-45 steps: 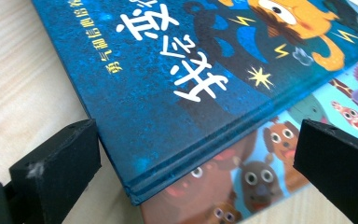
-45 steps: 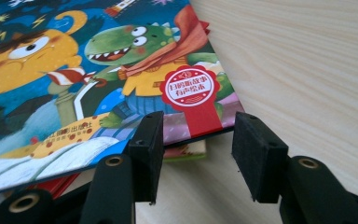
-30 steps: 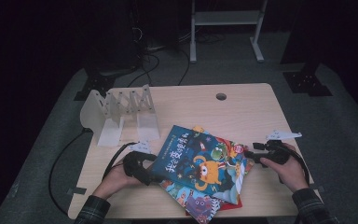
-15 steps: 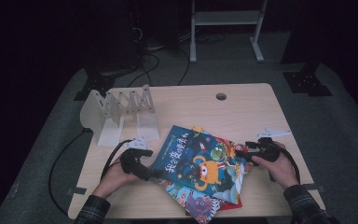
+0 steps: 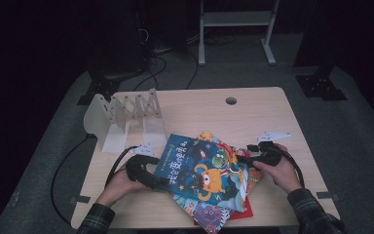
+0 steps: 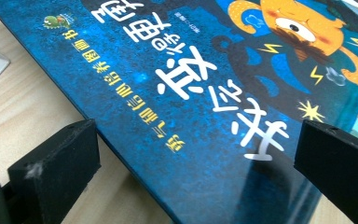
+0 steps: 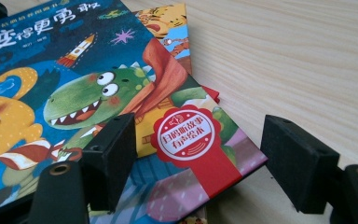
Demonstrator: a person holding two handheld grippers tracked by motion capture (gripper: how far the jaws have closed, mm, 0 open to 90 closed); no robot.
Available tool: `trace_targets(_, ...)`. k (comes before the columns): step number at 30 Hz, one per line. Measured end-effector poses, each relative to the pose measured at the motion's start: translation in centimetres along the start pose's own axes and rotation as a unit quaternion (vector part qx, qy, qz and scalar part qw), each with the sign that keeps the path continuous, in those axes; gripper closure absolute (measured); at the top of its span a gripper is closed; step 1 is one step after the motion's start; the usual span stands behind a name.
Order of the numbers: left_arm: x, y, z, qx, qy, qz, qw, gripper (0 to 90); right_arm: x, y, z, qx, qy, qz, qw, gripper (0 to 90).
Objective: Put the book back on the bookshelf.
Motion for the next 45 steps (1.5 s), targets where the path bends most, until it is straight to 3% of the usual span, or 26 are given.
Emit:
trace_targets(4,-0.4,-0.6,0.1,-0.008,-0.013,-0.013,0.9998,0.0,0.0,0.0,0.0,-0.003,0.001,0.0,1.0,26.0)
trace_targets(13,-0.3,-1.4,-0.2,-0.007,-0.004,-0.01,0.9999,0.0,0.3,-0.1,0.2,-0.004,-0.001,0.0,1.0,24.2)
trace_targets(21,-0.6,-2.7,-1.0,-0.001,-0.006,-0.03,0.9995,0.0,1.4,0.0,1.0,-0.006,-0.001,-0.001,1.0,21.1)
trace_targets(26,-1.1,-1.5,-1.4,-0.008,-0.005,-0.001,1.0,0.0,1.9,0.6,1.3,-0.014,-0.005,0.007,0.9999,21.1)
trace_targets(30,-1.8,-0.2,-1.6,-0.025,-0.02,0.023,0.9992,0.0,2.2,1.4,1.5,-0.023,-0.007,0.015,0.9996,21.1)
trace_targets(35,-2.2,0.6,-2.0,-0.036,-0.024,0.032,0.9985,0.0,2.2,2.2,1.5,-0.032,-0.005,0.018,0.9993,21.1)
trace_targets(45,-2.1,0.5,-2.7,-0.048,-0.018,0.029,0.9983,0.0,1.9,4.2,1.3,-0.05,-0.005,0.025,0.9984,21.1)
Point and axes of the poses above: each handheld gripper's, and its own axes: x roughly forward along the jaws, z roughly out of its top, y roughly to its left, the point moved 7 cm from there along x, roughly forward along the jaws, and after that the axes turned 10 degrees about -z, right-handed, at the moved point
